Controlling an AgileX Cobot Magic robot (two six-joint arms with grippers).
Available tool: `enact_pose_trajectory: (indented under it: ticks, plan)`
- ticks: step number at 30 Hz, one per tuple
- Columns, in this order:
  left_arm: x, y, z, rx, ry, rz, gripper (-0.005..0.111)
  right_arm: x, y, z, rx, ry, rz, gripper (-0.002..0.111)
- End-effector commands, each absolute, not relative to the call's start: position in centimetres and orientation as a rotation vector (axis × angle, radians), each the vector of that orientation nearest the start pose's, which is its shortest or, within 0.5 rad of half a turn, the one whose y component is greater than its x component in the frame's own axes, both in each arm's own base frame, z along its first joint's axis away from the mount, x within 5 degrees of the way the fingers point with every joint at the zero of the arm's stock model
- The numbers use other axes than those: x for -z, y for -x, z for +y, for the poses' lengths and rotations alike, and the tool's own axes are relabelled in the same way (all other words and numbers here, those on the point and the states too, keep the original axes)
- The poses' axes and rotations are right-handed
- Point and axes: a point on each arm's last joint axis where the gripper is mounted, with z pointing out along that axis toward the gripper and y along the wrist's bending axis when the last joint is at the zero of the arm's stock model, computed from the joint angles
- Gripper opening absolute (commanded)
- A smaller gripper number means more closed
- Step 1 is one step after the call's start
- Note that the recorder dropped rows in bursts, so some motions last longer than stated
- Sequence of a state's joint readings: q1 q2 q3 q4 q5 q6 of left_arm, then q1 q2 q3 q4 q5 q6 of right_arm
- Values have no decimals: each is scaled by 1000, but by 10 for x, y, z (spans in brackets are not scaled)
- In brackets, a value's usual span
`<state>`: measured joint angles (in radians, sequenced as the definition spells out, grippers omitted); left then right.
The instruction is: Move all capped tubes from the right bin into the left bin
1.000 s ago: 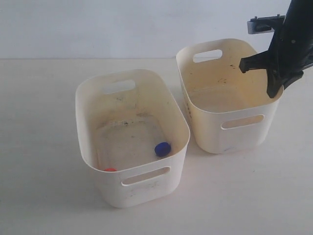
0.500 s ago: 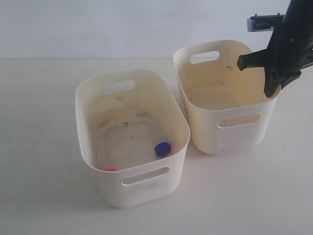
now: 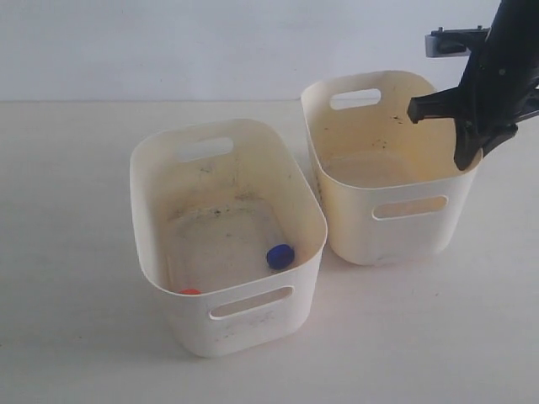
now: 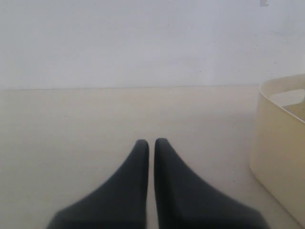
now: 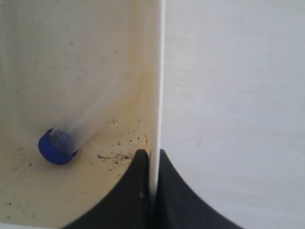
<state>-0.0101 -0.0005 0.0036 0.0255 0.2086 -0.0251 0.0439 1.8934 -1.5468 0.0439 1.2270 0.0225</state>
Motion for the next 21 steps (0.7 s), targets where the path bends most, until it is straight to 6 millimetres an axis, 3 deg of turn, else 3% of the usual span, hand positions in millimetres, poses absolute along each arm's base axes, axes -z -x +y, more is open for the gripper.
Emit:
enact_pose_trajectory:
  ticks: [1, 7, 9, 13, 15, 18, 21]
  plan:
    - [-195, -56, 0, 16, 8, 1686, 4, -243, -382, 18, -49, 3, 3058, 0]
    - [-195, -56, 0, 16, 8, 1686, 4, -243, -382, 16, -26, -34, 3058, 1]
    - [-195, -56, 0, 16, 8, 1686, 4, -243, -382, 14, 10, -11, 3057, 9]
    - [-195, -56, 0, 16, 8, 1686, 4, -243, -386, 13, 35, 0, 3011, 61]
    - [-195, -56, 0, 16, 8, 1686, 4, -244, -389, 13, 35, 1, 2980, 75]
    - [-195, -56, 0, 16, 8, 1686, 4, -246, -393, 10, 78, 19, 2940, 74]
    - [-195, -56, 0, 16, 8, 1686, 4, -260, -398, 10, 79, 20, 2901, 74]
